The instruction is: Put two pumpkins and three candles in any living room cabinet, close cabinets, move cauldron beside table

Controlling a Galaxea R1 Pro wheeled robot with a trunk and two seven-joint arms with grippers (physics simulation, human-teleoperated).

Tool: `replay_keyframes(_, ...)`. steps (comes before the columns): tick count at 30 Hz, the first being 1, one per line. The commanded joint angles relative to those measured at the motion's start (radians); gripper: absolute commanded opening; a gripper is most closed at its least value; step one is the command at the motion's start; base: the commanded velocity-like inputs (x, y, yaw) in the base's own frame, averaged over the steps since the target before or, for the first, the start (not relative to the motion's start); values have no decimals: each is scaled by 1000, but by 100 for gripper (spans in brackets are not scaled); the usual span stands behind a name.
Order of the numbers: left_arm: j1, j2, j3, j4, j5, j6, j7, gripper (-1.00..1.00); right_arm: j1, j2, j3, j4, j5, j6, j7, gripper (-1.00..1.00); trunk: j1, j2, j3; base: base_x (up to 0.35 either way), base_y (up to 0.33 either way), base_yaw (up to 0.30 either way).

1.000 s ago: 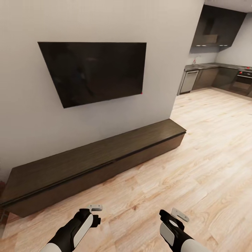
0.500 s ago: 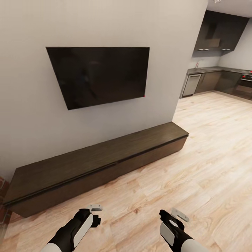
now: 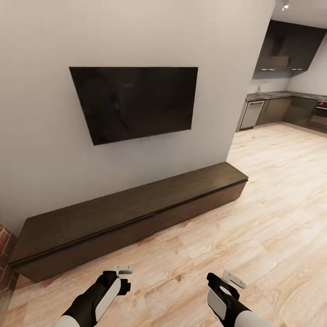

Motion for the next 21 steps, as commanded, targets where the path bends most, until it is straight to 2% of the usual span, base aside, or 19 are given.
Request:
replay_keyframes(1,-1,1,-4,-1,10,2,9,100,-1,0,8,4,-10,-6,-4,100,1,-2,0,0,0,74)
replay_keyframes(21,-1,-2,-4,5,10,2,9,100,-1,2,8,26,-9,-8,-3,100,1,-2,31,0,0,74)
